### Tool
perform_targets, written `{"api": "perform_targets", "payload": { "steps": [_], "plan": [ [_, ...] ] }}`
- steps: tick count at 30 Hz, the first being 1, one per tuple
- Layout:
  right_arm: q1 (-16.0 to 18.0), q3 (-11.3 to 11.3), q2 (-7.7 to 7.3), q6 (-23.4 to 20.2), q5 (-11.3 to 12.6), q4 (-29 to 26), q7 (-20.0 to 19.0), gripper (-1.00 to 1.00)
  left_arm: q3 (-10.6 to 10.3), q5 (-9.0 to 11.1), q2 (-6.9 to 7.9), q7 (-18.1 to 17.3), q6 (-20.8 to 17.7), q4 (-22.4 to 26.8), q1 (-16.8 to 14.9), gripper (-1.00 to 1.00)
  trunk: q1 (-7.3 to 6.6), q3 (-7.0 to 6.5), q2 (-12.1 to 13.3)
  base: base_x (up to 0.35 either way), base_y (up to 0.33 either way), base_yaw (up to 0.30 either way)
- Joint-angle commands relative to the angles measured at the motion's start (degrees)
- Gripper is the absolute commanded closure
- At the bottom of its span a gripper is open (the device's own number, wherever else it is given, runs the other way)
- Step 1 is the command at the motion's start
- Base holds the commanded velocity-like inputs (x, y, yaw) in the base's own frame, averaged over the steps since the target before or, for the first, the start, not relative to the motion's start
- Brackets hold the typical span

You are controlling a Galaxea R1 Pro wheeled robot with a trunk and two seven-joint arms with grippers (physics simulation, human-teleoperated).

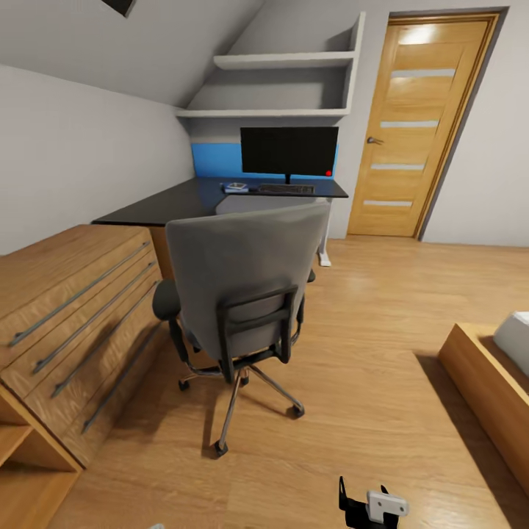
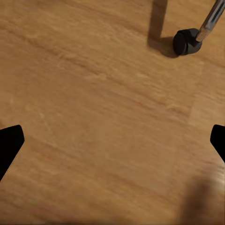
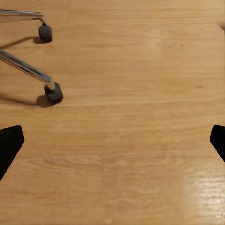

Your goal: In the bedroom, organize the workspace by keeping the computer under the desk, ensuring the monitor is on the desk, placing the keyboard on the desk next to the monitor, placing the mouse on the desk next to the keyboard, moving the folder from the swivel chair onto the desk next to the mouse, stacking the notebook on top of the folder with the pen on top of the notebook, and positioning the swivel chair next to the desk.

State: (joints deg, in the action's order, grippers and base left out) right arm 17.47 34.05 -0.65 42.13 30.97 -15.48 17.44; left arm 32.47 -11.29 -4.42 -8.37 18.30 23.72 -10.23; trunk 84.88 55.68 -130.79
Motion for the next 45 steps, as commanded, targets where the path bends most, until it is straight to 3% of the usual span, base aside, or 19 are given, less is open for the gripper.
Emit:
{"api": "perform_targets", "payload": {
  "steps": [1, 24, 33, 38, 45],
  "plan": [
    [0.0, 0.5, -0.05, 0.1, 0.1, -0.1, 0.5, -1.00, 0.5, -0.5, -0.06, -0.3, 0.2, 0.0, -0.1, -1.00, -0.01, 0.11, 0.0, 0.000, 0.000, 0.218],
    [0.0, 0.2, -0.23, 1.0, 0.3, 0.0, 0.5, -1.00, 0.5, -0.5, -0.06, -0.3, 0.2, 0.0, -0.1, -1.00, -0.01, 0.48, 0.0, 0.000, 0.000, 0.058],
    [0.0, 0.1, -0.08, 0.5, 0.7, -0.5, 0.7, -1.00, 0.8, 1.2, 0.08, 0.3, -0.6, 1.0, -0.2, -1.00, -0.01, 0.48, 0.0, 0.000, 0.000, 0.000],
    [0.4, 0.0, -0.08, -1.4, 0.6, -3.5, 1.0, -1.00, 0.6, 1.5, 0.01, 1.9, -5.0, 4.4, -0.6, -1.00, -0.01, 0.48, 0.0, 0.000, 0.000, 0.000],
    [3.3, 0.0, -0.21, -13.8, 0.2, -13.4, 6.6, -1.00, 0.3, 1.5, -0.32, 3.7, -16.9, 12.2, -2.8, -1.00, -0.01, 0.48, 0.0, 0.000, 0.000, 0.000]
  ]
}}
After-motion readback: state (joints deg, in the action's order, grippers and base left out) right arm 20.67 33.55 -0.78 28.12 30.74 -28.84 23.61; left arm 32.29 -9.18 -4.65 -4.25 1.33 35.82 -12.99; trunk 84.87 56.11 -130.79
